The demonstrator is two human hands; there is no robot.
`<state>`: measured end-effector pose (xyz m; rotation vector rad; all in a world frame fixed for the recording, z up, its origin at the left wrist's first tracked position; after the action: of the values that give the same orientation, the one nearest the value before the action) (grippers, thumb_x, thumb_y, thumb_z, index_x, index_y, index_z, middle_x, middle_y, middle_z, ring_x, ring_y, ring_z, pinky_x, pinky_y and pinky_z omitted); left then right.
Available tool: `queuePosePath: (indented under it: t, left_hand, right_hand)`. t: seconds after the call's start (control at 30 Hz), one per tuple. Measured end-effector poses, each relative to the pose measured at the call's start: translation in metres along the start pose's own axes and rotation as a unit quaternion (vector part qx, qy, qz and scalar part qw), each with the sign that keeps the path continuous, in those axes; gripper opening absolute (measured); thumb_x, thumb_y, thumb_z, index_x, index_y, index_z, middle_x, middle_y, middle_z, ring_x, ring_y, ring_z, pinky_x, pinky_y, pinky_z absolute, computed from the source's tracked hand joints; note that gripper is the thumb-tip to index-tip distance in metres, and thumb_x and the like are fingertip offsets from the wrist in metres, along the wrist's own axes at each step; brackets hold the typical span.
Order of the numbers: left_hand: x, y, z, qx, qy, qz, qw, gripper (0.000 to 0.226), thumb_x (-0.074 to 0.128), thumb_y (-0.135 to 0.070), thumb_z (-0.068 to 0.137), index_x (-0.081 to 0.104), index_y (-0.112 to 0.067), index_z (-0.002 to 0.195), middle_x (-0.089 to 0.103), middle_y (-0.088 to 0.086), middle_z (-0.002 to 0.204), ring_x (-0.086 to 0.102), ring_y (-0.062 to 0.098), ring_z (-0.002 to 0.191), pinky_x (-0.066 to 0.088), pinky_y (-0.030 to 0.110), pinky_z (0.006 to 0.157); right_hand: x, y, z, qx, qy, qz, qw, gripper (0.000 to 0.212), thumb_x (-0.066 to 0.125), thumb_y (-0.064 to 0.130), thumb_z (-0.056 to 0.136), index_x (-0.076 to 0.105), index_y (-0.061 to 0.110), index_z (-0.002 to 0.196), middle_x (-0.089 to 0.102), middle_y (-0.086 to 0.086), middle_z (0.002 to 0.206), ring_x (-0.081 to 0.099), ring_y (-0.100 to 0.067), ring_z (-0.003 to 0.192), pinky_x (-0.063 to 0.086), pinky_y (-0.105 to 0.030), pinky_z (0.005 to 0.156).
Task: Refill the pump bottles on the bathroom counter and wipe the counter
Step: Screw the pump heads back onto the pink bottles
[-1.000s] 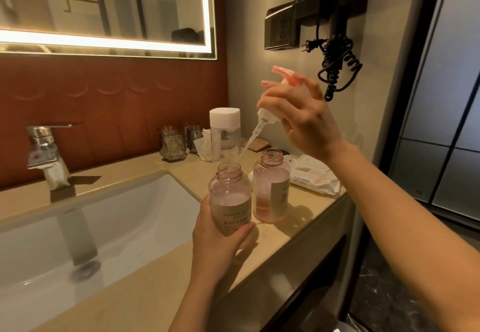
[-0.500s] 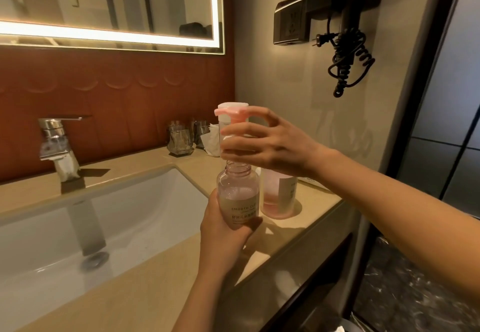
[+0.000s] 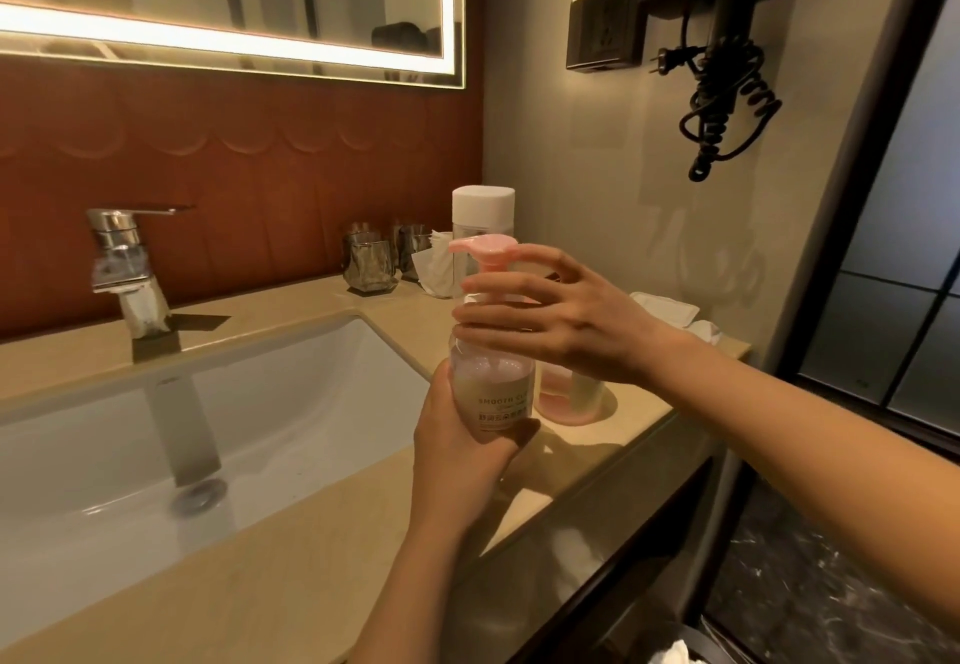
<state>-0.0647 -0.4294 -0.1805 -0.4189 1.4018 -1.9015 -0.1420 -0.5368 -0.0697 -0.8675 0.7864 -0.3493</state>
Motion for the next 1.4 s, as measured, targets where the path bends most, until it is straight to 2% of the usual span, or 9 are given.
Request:
queuePosePath:
  t: [0.13,0.23,0.3,0.4,0.57,0.93,1.2,1.3,1.4]
  left_hand:
    - [0.000,0.000,0.001,-0.006,0.001,-0.020,1.000,0.077,0.083,-0.020,0.069,0.037,-0.046,0.125,0.049,-0.027,0.112,0.049,-0.006,0.096,0.045,0.006,0.061]
    - [-0.003,0.002,0.002,0.020,-0.007,0.011,1.000,0.078,0.085,-0.032,0.065,0.035,-0.050,0.122,0.051,-0.026,0.117,0.050,-0.004,0.104,0.042,0.012,0.077]
    - [-0.003,0.003,0.002,0.028,-0.009,0.025,0.999,0.081,0.085,-0.034,0.064,0.034,-0.047,0.125,0.050,-0.024,0.120,0.049,-0.004,0.106,0.040,0.012,0.081]
    - [-0.003,0.001,0.001,0.034,-0.012,0.025,0.999,0.079,0.084,-0.033,0.064,0.032,-0.051,0.121,0.047,-0.031,0.113,0.048,-0.011,0.101,0.039,0.009,0.078]
    - [-0.003,0.004,0.002,0.018,-0.010,0.001,1.000,0.079,0.084,-0.023,0.065,0.037,-0.046,0.125,0.052,-0.026,0.116,0.052,-0.006,0.104,0.045,0.011,0.075]
    - [-0.002,0.003,0.002,0.012,-0.004,-0.002,1.000,0.081,0.084,-0.026,0.066,0.036,-0.046,0.128,0.049,-0.028,0.116,0.051,-0.006,0.102,0.046,0.013,0.076]
    - [-0.001,0.002,0.002,0.003,0.001,-0.011,1.000,0.077,0.085,-0.023,0.066,0.037,-0.051,0.119,0.051,-0.026,0.116,0.053,-0.004,0.097,0.046,0.010,0.069]
    - [-0.003,0.002,0.001,0.014,-0.009,-0.016,1.000,0.070,0.086,-0.028,0.063,0.039,-0.059,0.106,0.055,-0.029,0.108,0.054,-0.009,0.098,0.048,0.012,0.072]
    - [-0.003,0.002,0.001,0.021,-0.010,-0.011,1.000,0.070,0.085,-0.030,0.063,0.039,-0.060,0.106,0.054,-0.030,0.108,0.054,-0.008,0.099,0.049,0.015,0.074]
  right_hand:
    - [-0.003,0.003,-0.006,0.025,-0.078,0.002,0.997,0.047,0.062,0.010,0.090,0.043,0.017,0.132,0.052,-0.008,0.137,0.040,-0.025,0.129,0.030,-0.042,0.108]
    - [-0.019,0.004,-0.013,0.168,-0.230,0.082,0.955,0.021,0.045,0.003,0.093,0.055,0.010,0.111,0.061,-0.009,0.118,0.053,-0.025,0.108,0.039,-0.037,0.094]
    - [-0.023,0.009,-0.016,0.321,-0.277,0.178,0.888,0.016,0.050,0.002,0.084,0.058,0.006,0.097,0.063,-0.011,0.099,0.056,-0.021,0.093,0.047,-0.034,0.081]
    - [-0.016,0.021,-0.015,0.519,-0.224,0.389,0.728,0.019,0.054,0.022,0.087,0.059,0.010,0.102,0.063,-0.003,0.097,0.058,-0.010,0.089,0.051,-0.025,0.076]
    - [-0.001,0.033,0.000,0.514,-0.112,0.610,0.593,0.037,0.051,0.025,0.093,0.041,0.029,0.128,0.051,0.019,0.120,0.051,0.007,0.107,0.047,-0.011,0.087]
    - [0.003,0.030,0.007,0.542,-0.117,0.522,0.648,0.039,0.071,0.027,0.080,0.059,0.021,0.117,0.061,0.015,0.107,0.058,-0.004,0.104,0.048,-0.017,0.089]
    - [0.003,0.031,0.018,0.576,-0.073,0.296,0.758,0.057,0.063,0.071,0.066,0.049,0.021,0.089,0.051,0.009,0.093,0.045,-0.009,0.088,0.028,-0.007,0.068]
    - [-0.004,0.028,0.016,0.563,-0.112,0.386,0.723,0.048,0.045,0.061,0.082,0.058,0.021,0.104,0.057,0.009,0.104,0.048,-0.007,0.098,0.031,-0.007,0.078]
    - [-0.009,0.025,0.015,0.514,-0.064,0.527,0.674,0.030,0.052,0.031,0.095,0.049,0.030,0.124,0.056,0.013,0.118,0.052,-0.001,0.106,0.043,-0.016,0.090]
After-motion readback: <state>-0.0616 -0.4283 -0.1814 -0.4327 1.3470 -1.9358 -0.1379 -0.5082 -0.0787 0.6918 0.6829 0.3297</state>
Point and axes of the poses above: each hand's wrist, its own z-axis towards the middle knuckle, its own x-axis out of the palm, y = z × x, the point moved 2 cm from there along z, towards the middle knuckle
